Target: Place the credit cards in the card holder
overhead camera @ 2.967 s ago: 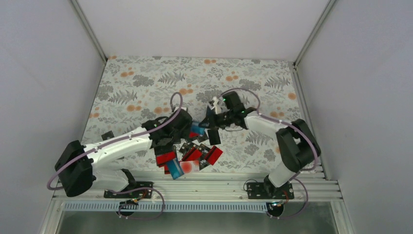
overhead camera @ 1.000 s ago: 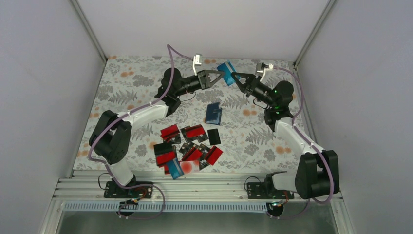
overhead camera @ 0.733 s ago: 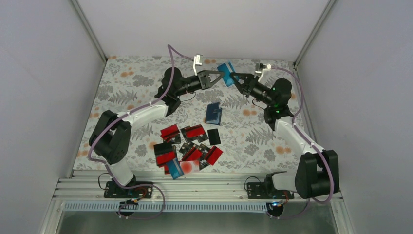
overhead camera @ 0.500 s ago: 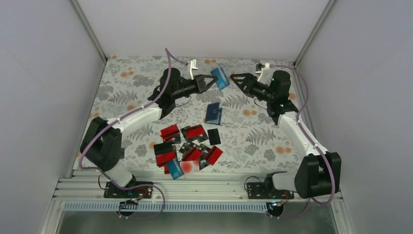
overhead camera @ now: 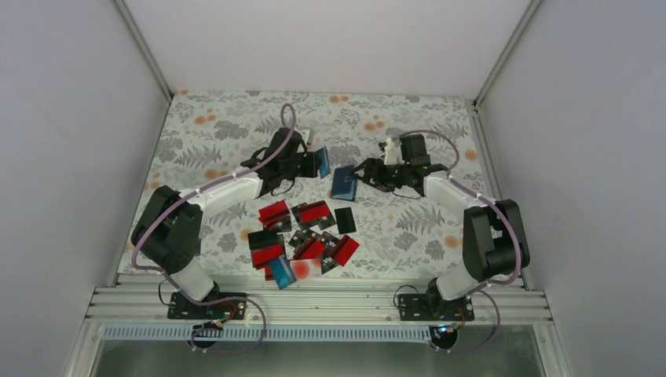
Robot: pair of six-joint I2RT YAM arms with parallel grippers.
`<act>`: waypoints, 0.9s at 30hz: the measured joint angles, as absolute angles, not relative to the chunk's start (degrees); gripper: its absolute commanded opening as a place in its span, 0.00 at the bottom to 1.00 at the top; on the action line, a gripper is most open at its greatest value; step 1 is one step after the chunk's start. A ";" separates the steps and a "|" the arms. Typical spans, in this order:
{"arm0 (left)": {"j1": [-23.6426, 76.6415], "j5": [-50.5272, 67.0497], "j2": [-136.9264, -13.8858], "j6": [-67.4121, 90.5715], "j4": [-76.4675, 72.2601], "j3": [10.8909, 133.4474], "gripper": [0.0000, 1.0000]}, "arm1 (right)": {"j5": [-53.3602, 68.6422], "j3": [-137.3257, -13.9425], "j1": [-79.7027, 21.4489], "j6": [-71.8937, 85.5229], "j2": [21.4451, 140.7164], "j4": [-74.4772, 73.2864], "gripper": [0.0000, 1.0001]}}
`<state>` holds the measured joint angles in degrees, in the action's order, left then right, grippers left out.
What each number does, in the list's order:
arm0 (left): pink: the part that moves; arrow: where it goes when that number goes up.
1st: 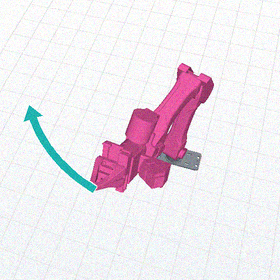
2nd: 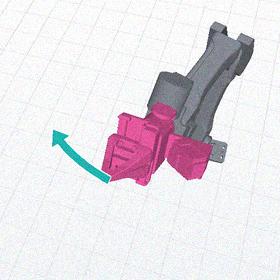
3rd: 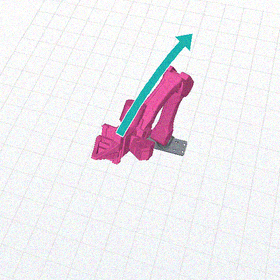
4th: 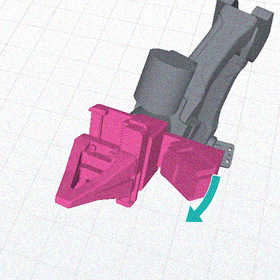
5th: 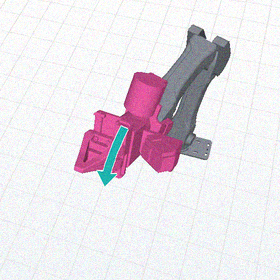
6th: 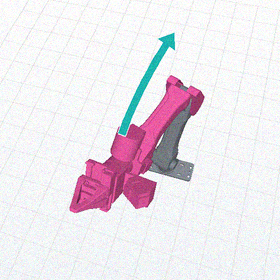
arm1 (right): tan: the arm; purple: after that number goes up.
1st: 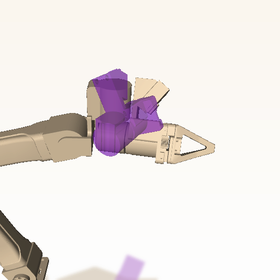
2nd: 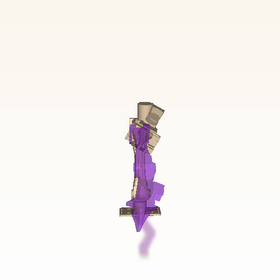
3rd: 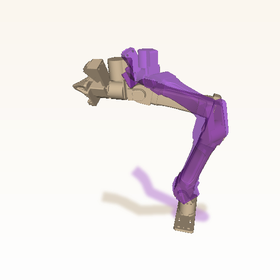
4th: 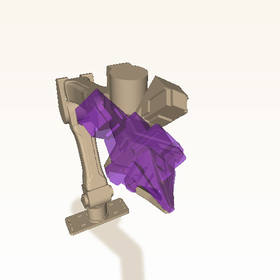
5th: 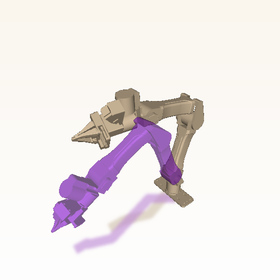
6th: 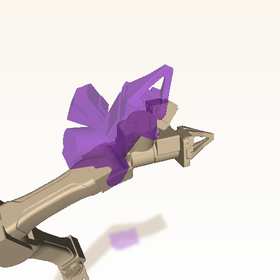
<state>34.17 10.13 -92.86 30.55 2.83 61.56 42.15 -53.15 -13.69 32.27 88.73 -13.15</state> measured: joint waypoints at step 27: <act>34.28 8.38 -106.96 24.60 8.29 66.39 0.02 | 43.18 -55.20 -19.97 34.00 100.57 -8.27 0.67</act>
